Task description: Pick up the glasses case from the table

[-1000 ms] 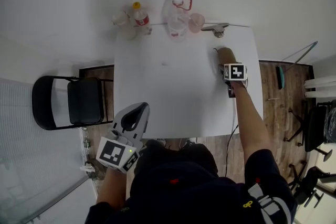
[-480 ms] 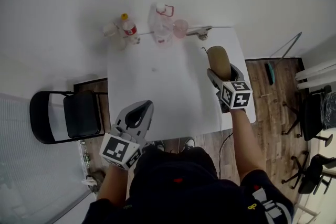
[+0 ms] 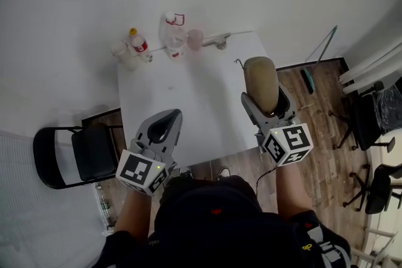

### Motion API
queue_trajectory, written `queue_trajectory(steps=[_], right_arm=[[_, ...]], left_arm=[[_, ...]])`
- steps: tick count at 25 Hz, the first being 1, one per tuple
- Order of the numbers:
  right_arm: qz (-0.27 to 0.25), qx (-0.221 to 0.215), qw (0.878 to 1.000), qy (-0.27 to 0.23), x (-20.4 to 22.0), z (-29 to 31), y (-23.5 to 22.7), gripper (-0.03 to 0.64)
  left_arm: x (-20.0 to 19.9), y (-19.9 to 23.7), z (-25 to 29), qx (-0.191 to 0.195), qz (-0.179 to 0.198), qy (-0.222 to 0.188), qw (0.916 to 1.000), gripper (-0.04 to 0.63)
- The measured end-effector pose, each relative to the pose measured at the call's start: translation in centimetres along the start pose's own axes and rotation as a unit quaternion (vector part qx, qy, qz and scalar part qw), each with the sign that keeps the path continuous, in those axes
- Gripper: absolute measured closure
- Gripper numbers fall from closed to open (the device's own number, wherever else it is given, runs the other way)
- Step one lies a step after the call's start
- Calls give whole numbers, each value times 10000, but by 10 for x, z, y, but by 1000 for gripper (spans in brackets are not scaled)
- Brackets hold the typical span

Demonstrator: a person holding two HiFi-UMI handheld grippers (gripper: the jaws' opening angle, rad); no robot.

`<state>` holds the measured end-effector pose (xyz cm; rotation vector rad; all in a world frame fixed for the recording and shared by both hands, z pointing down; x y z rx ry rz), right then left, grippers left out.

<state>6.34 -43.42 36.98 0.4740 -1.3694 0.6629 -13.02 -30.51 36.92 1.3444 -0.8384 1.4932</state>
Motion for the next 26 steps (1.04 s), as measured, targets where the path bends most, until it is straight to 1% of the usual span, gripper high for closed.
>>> queue_trajectory(steps=[4,8,11,16,21,26], right_arm=[[71,82,9999,-19,-17,-24,9,229],[-50,113,9993,-340,-35,-42,18,229],[-158,106,9985,-519,-41,-48,24,229],[-122,105,9987,-483,-36,-46,29,229],[-282,110,9982,-519,-41,-45,35,229],[-284,133,9979,-570,-47,-48,37,229]], left_arm=[[-10,-7,-3,90,41,-127,9999,572],[-17,-8,-5,88,79,-226,9997,572],[-20,-7,-6,104,81,-252,9996,572],[-21,-6,-5,172,84,-252,9995,572],[-23,-3,-8,161,67,-282,9995,572],[-22,-4,-14,176,75,-265,9995,572]])
Point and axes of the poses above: the fingertips, and each gripper's own axes: z forward along the fingers, y to its left, x out of its underside, the point moved 3 cm from there along -z, backward along the fingers, and after that the axes turned 2 degrees about y, right-handed, at the moved point
